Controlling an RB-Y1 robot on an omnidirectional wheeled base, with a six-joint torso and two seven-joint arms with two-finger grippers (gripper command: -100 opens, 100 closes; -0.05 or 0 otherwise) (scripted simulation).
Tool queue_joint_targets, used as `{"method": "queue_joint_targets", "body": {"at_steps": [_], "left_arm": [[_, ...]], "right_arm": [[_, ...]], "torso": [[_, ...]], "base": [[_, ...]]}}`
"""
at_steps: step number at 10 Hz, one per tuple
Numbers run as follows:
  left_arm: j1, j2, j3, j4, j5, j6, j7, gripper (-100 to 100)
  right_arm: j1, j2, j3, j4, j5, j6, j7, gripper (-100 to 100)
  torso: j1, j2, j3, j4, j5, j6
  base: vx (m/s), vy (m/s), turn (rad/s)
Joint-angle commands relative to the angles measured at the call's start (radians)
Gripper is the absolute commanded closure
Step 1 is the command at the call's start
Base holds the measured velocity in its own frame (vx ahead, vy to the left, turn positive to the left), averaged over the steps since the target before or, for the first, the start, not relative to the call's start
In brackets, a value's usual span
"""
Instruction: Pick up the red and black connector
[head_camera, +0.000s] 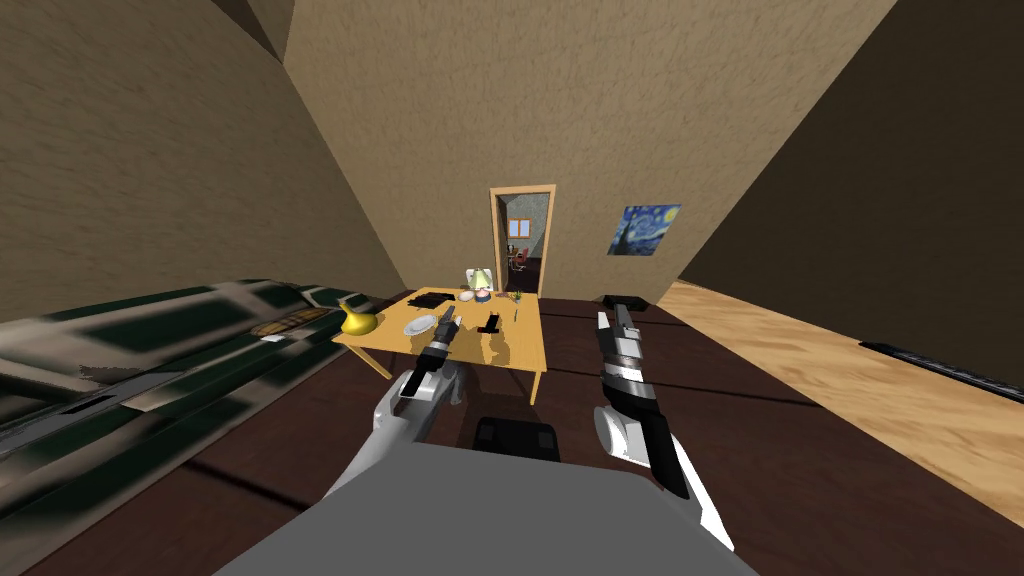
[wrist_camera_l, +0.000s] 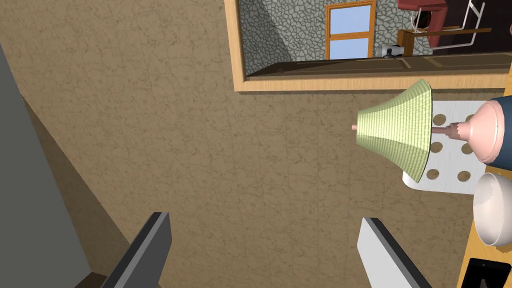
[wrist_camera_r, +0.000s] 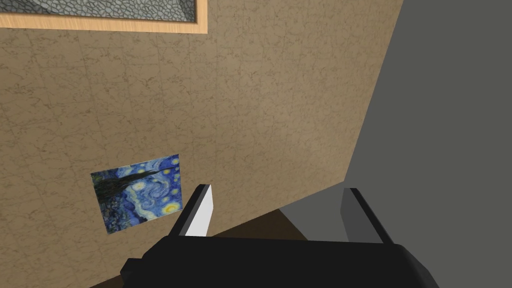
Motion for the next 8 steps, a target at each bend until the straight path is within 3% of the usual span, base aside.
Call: {"method": "queue_joint_targets", "body": {"at_steps": [1,3,8], "left_arm": [[-0.047,0.027,0.009,0.050,0.005,0.040,0.023,-100],[-0.047,0.027,0.009,0.082,0.005,0.040,0.023,-100],[-0.142,0.066,0.024,0.243,0.013,0.105,0.059,-100]], "right_arm": [[0.000,0.000,0.000,0.000,0.000,0.000,0.000,0],[0.000,0.000,0.000,0.000,0.000,0.000,0.000,0],[0.000,0.000,0.000,0.000,0.000,0.000,0.000,0]], "torso": [[0.000,0.000,0.000,0.000,0.000,0.000],[0.001,0.001,0.000,0.000,0.000,0.000],[-0.001,-0.001,0.000,0.000,0.000,0.000]], "base": [[-0.038,0.076,-0.117],[-0.026,0.040,-0.021],[-0.016,0.037,-0.077]]}}
